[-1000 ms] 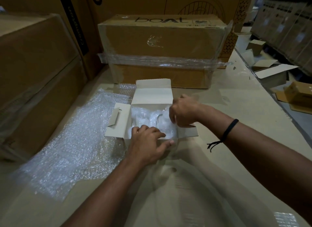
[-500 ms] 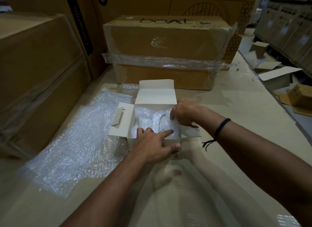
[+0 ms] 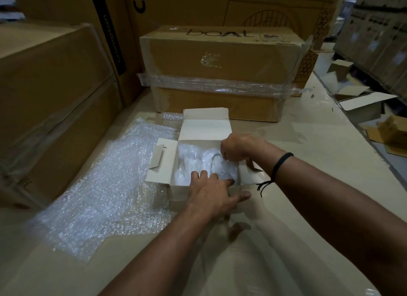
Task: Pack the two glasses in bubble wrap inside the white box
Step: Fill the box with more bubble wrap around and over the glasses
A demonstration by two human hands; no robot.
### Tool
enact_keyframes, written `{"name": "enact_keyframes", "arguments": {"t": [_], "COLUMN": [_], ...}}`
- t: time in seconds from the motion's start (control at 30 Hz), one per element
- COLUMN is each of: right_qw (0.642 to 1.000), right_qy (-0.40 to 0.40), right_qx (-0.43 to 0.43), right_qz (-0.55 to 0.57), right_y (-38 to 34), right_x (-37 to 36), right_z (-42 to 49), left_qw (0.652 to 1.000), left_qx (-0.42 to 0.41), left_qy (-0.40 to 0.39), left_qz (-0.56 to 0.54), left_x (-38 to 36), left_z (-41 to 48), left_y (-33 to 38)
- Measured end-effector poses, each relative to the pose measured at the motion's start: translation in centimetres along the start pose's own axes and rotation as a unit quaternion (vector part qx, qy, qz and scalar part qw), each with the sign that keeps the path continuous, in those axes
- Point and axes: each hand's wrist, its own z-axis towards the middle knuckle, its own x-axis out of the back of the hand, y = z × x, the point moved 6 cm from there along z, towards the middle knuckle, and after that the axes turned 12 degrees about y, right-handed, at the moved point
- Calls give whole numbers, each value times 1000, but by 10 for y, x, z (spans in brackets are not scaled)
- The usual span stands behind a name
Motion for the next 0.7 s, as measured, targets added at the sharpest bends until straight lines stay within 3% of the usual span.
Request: {"name": "enact_keyframes", "arguments": {"t": [0.2,0.5,0.63,0.7], "right_qw": [1000,1000,998,993], "right_qy": [-10,-6,28,57], "right_qx": [-14,10,35,53], "right_qz": [-16,17,-51,-90], "right_y": [5,16,7,1], "right_x": [-6,-12,-15,-17], "right_z": [0,1,3,2], "left_qw": [970,992,972,974], "left_qx": [-2,-13,34,22], "left_qy": [219,41,109,113], "left_qz": [-105,-116,-205,-195], "left_x": [6,2,6,4], "left_z": [-14,-4,-7,-7], "left_y": [-5,10,1,3]}}
